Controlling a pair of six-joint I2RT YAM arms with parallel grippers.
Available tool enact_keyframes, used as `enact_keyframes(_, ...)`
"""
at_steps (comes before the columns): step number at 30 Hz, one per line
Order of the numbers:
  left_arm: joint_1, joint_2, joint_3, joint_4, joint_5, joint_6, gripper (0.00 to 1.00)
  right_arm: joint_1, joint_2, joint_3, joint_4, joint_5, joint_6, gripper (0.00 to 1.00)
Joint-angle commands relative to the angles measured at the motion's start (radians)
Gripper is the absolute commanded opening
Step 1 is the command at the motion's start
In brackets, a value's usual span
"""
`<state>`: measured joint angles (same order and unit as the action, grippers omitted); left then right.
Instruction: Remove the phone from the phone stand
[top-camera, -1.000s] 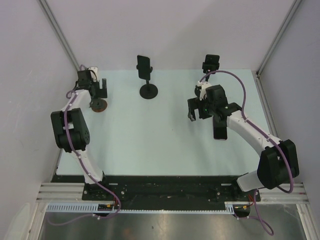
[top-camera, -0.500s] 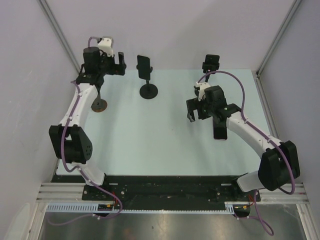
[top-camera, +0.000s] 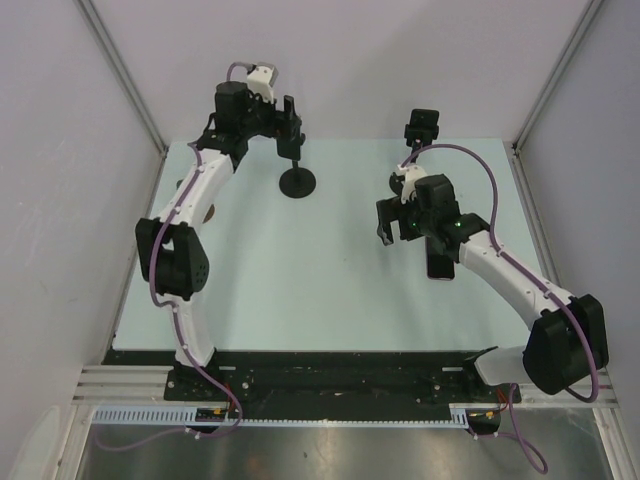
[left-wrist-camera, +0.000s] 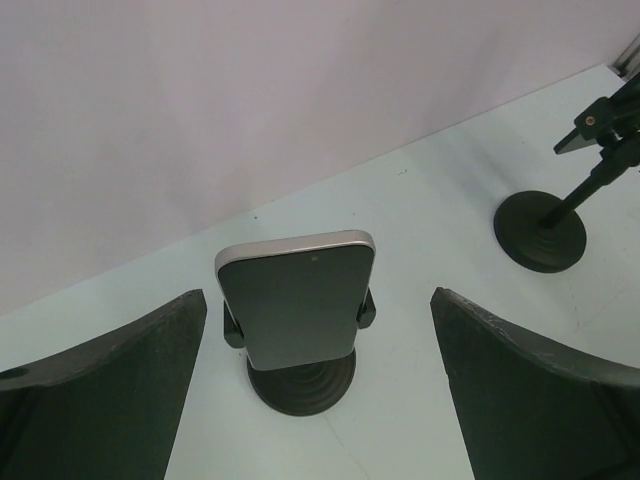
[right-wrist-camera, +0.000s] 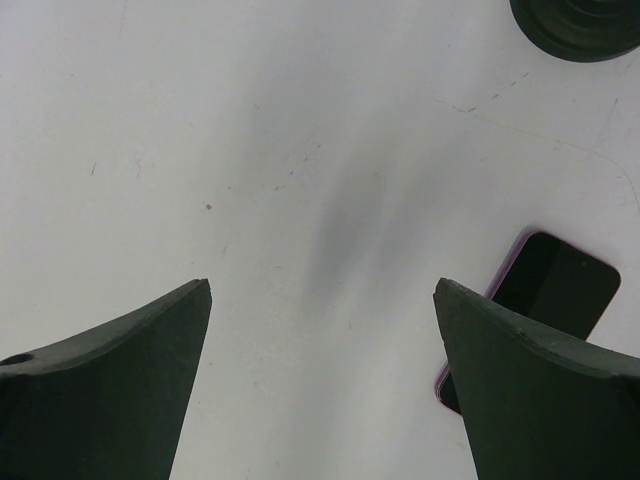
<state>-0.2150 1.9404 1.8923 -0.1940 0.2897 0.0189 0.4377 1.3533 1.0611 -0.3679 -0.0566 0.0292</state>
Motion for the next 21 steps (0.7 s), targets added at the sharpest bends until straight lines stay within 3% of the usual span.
enact_keyframes(1,-0.010,0.055,0.079,0.077,0.040,-0.007,1.00,0.006,-0.036,-0.004,0.030,0.021,-0.006,1.00)
enact_keyframes(13,-0.020,0.198,0.157,0.105,0.005,0.003,0.98,0.006,-0.034,-0.020,0.038,0.018,-0.017,1.00)
enact_keyframes(18,-0.030,0.196,0.148,0.105,0.038,0.004,0.76,0.006,-0.034,-0.021,0.046,0.014,-0.018,1.00)
enact_keyframes(21,-0.035,0.169,0.117,0.107,0.069,-0.007,0.55,0.006,-0.039,-0.020,0.053,0.006,-0.017,1.00)
